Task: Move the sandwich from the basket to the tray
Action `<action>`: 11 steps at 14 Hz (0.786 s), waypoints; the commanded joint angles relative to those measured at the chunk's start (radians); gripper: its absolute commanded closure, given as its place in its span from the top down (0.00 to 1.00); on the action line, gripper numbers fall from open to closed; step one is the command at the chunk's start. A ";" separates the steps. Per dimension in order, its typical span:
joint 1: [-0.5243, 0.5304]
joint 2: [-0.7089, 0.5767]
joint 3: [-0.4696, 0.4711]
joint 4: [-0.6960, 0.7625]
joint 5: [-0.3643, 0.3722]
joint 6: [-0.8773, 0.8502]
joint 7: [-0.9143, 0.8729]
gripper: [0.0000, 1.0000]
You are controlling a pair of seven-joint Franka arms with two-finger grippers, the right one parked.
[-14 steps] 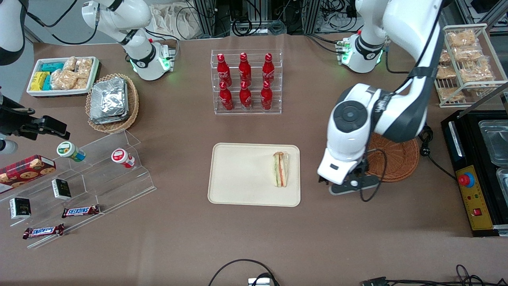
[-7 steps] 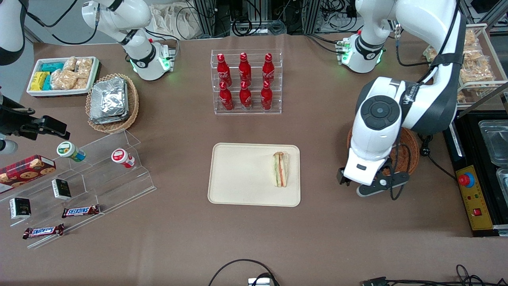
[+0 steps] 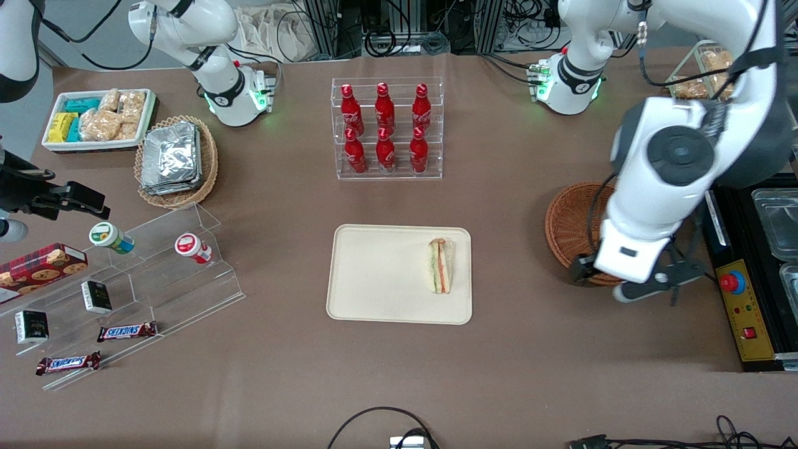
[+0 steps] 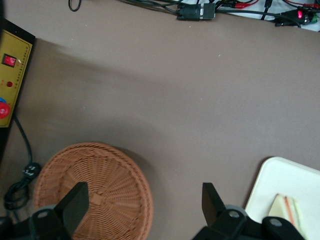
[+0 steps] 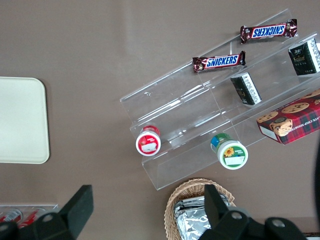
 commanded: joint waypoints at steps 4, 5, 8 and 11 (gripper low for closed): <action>0.115 -0.171 -0.009 -0.072 -0.110 -0.118 0.241 1.00; 0.134 -0.191 -0.011 -0.074 -0.129 -0.150 0.284 1.00; 0.201 -0.249 -0.047 -0.072 -0.173 -0.228 0.382 1.00; 0.275 -0.289 -0.136 -0.072 -0.173 -0.268 0.385 1.00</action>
